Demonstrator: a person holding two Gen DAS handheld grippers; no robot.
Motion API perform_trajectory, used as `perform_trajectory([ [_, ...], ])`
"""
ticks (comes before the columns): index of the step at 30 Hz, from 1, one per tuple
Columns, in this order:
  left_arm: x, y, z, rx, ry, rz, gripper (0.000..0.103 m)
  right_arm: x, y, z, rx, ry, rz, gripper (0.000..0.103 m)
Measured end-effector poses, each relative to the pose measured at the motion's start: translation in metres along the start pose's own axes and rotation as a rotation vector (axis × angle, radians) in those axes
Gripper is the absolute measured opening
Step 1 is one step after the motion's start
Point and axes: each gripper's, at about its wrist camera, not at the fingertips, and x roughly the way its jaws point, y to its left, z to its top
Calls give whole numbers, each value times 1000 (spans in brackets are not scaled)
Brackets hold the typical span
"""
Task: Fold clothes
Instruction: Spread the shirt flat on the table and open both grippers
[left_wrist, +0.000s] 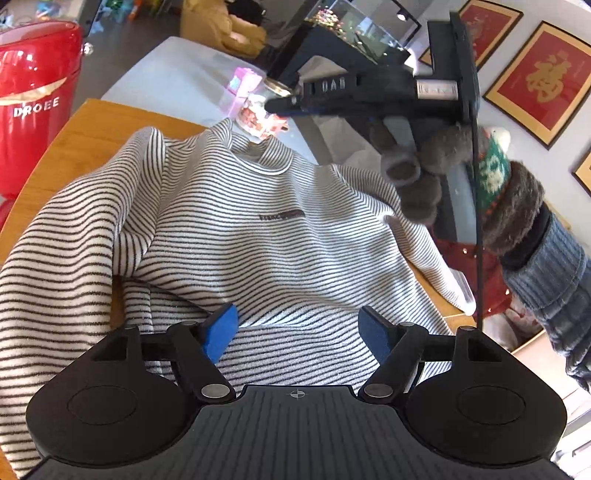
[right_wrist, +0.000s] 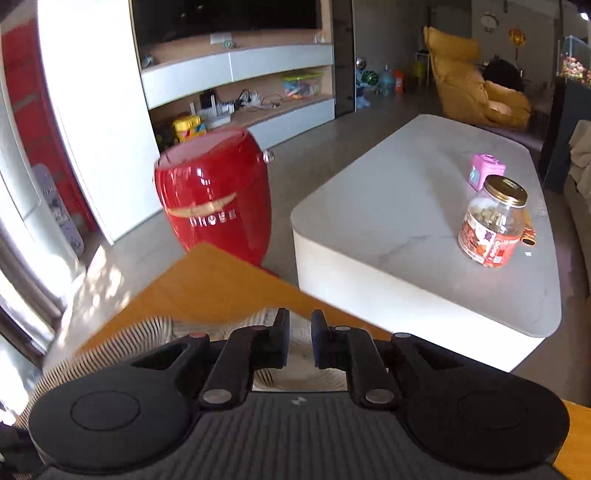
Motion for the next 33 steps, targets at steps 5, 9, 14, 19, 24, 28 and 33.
perform_trajectory([
  [5, -17, 10, 16, 17, -111, 132, 84, -34, -25, -63, -34, -19, -155, 25],
  [9, -30, 25, 33, 22, -223, 336, 86, -68, -55, -110, -117, 7, -361, 31],
  [14, -54, 11, 40, 7, -250, 315, 94, -115, -73, -132, -84, -25, -452, 35],
  [19, -42, -40, 17, 200, -178, 301, 100, -175, -46, -162, -109, -4, -280, 47],
  [24, -36, -77, -31, 346, -67, 302, 102, -222, 15, -214, -303, 56, -155, 50],
  [28, -41, -99, -64, 414, -21, 294, 103, -251, 48, -248, -354, 76, -69, 52],
  [33, -59, -119, -98, 480, -3, 299, 103, -258, 78, -291, -470, 78, -134, 53],
])
